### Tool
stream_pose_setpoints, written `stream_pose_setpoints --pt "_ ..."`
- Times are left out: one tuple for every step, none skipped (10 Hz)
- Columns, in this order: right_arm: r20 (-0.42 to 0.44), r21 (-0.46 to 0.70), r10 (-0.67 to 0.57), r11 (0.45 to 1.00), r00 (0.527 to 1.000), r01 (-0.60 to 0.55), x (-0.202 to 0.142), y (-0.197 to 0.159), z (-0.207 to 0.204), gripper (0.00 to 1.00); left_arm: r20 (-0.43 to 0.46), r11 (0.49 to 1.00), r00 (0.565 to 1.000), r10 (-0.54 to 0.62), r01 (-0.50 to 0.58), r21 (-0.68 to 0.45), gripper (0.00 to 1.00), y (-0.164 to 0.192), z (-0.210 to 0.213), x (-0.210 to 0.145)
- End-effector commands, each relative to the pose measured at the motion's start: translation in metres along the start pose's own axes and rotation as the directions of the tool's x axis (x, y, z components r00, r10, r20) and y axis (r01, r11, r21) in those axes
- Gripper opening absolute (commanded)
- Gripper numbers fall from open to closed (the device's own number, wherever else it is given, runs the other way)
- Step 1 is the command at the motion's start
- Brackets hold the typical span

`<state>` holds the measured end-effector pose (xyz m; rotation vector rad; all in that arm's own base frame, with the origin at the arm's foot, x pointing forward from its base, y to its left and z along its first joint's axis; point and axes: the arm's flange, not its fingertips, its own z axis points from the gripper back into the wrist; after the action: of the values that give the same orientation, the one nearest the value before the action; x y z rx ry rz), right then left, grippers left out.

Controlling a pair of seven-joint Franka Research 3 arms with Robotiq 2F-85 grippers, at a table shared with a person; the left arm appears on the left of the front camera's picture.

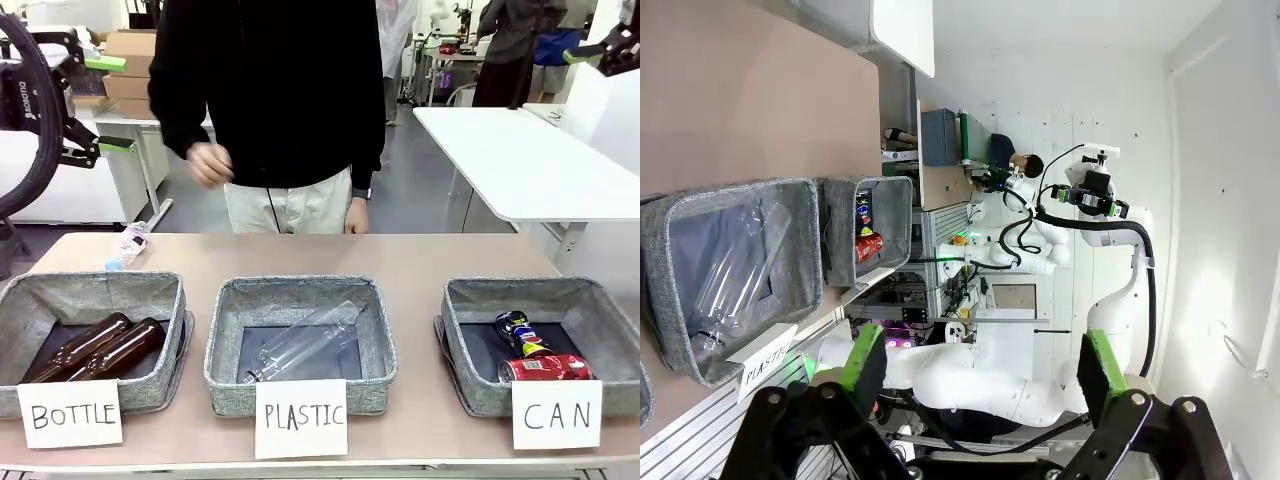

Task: Sort the can waste into the basket.
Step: Pick up the can waste from the table and place it in the right Fabric basket.

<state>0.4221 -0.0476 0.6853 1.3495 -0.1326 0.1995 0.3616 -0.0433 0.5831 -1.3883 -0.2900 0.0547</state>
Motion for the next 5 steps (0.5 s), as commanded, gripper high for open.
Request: stream_pose_setpoints --pt "-0.007 -0.004 0.02 1.0 1.0 -0.02 -0.0024 -0.0016 -0.0005 1.0 -0.014 1.0 1.0 -0.008 0.008 0.0 1.0 -0.0001 0.0033 -0.0012" --pt "-0.007 -0.004 0.02 1.0 1.0 -0.02 -0.0024 -0.0016 -0.0005 1.0 -0.014 1.0 1.0 -0.008 0.008 0.0 1.0 -0.0001 0.0033 -0.0012" --pt "-0.007 -0.004 0.02 1.0 1.0 -0.02 -0.0024 -0.0016 -0.0005 1.0 -0.014 1.0 1.0 -0.008 0.008 0.0 1.0 -0.0001 0.0033 -0.0012" --pt "-0.007 -0.004 0.02 1.0 1.0 -0.02 -0.0024 -0.0016 -0.0005 1.0 -0.014 1.0 1.0 -0.008 0.008 0.0 1.0 -0.0001 0.0033 -0.0012" --pt "-0.007 -0.004 0.02 1.0 1.0 -0.02 -0.0024 -0.0016 -0.0005 1.0 -0.014 1.0 1.0 -0.008 0.008 0.0 1.0 -0.0001 0.0033 -0.0012"
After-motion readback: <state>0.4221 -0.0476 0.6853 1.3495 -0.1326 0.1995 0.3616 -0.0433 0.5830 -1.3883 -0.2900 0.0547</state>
